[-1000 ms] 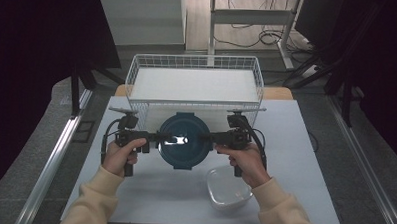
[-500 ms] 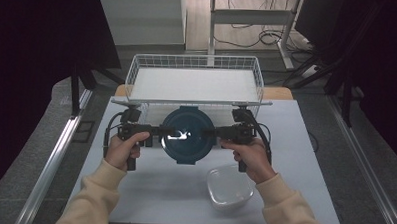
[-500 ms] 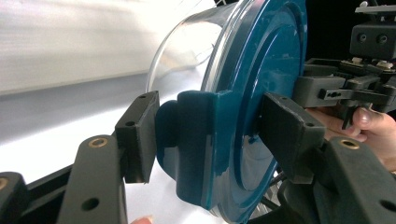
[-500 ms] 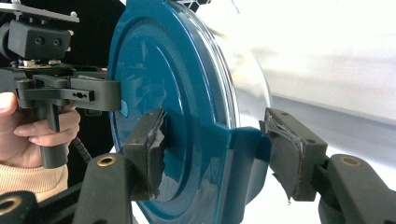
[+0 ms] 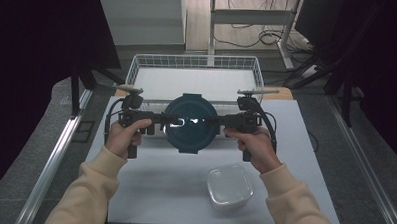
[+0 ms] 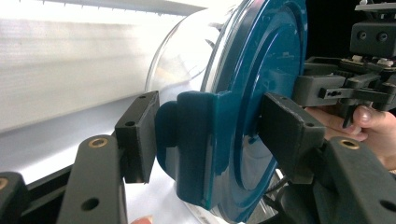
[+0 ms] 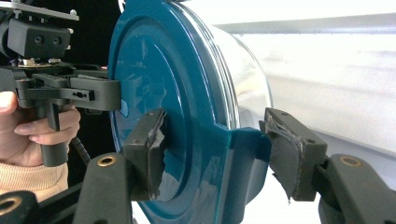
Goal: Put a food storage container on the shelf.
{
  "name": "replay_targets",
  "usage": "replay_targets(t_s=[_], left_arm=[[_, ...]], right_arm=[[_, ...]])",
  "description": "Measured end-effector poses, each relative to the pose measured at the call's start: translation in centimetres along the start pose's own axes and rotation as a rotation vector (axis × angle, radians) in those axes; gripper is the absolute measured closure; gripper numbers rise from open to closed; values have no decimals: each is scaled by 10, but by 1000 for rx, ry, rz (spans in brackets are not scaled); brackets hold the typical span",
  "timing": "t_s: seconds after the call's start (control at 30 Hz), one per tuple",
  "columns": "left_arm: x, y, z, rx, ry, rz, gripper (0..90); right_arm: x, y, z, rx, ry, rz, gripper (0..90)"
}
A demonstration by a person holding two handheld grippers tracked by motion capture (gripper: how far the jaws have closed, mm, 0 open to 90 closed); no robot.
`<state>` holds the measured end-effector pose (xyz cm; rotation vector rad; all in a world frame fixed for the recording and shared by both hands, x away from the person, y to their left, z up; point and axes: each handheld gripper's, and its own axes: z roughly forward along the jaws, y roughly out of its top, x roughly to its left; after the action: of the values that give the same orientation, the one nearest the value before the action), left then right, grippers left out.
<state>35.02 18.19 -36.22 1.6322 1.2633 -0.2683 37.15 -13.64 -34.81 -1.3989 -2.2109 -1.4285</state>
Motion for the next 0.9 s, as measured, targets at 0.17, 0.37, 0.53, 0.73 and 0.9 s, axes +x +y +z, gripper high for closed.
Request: replay_targets(t_s=[0.17,0.37,0.53,0.73,0.9], left_arm=[[-3,9,-1,-1,-1,3,397],[-7,21,-2,-1,1,15,398],[-11,31,-4,2,7,26,397],[-13,42,-6,-5,3,35,397],[-21,56,-8,-12,16,54,398]], right_arm=[[0,9,-2,-7,3,-2,410],[1,20,-5,-5,6,-2,411],[1,29,-8,-11,11,-4,411],[3,41,-11,-13,9,-18,412],[2,51,-13,-24,20,-16,413]])
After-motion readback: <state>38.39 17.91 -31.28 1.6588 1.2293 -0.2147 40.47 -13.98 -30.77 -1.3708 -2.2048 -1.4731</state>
